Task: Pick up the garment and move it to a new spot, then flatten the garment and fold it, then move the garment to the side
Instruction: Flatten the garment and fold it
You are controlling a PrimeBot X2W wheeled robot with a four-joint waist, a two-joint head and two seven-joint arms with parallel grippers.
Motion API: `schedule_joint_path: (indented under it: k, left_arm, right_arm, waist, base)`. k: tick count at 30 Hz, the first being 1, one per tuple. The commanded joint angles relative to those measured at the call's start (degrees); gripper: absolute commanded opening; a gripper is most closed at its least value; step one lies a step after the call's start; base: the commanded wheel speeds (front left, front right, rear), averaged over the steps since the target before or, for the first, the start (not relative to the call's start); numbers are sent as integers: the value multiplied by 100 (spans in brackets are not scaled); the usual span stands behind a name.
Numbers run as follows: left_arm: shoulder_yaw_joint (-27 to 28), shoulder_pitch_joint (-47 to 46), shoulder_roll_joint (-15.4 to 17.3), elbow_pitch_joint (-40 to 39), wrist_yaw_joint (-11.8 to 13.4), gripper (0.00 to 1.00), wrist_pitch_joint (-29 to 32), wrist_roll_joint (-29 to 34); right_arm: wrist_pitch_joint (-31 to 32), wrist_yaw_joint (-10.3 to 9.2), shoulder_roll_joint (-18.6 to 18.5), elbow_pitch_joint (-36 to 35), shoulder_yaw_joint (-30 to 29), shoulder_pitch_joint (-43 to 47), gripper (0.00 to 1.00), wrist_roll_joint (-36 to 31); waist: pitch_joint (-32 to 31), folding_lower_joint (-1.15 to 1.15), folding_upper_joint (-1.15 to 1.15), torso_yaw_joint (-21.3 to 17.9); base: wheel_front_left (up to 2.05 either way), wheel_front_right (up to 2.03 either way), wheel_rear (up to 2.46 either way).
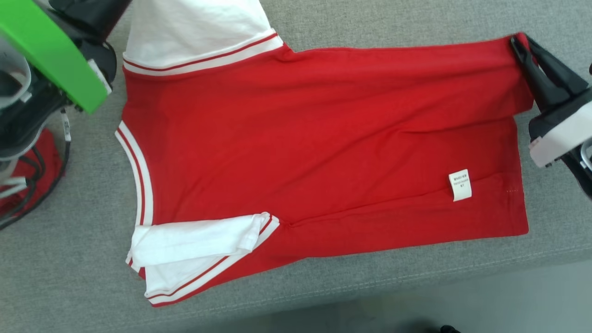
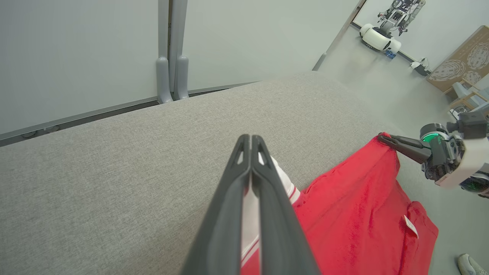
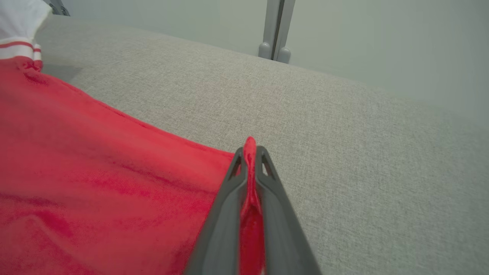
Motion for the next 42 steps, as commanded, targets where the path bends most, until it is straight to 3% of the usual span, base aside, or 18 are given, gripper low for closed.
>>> schedule_joint_path:
  k: [1,17,24,32,35,42]
  left_arm:
    - [-1,206,118,-231,5,0,-192,-82]
    - [-79,2023,1113,-2579,5,0,-1965,-454]
    - [-99,2782,1284,-3086,4,0,-2395,-407]
    - [127,3815,856,-2988,5,0,-2520,-542]
    - [381,4208,496,-2828,4,0,-2518,-635]
    - [777,5026,-15,-2506,4,0,-2520,-798]
  right_arm:
    - [-26,-8,-83,4,-24,205,0,-162]
    - [-26,-9,166,-975,-1262,1929,0,-1980]
    - [-26,-8,307,-1068,-1615,2477,0,-2297]
    - [-26,-8,514,-1181,-1888,2925,0,-2266]
    - [-26,-8,539,-1248,-1940,3105,0,-2197]
    - [-27,-9,539,-1340,-1932,3378,0,-2009]
  waist:
    - [-169,0,0,136]
    - [-640,0,0,369]
    - [-692,0,0,433]
    - [-691,0,0,501]
    - [-714,0,0,500]
    - [-791,0,0,456]
  base:
    - [0,0,0]
    - [0,0,0]
    - [0,0,0]
    - [0,0,0]
    - [0,0,0]
    - [0,0,0]
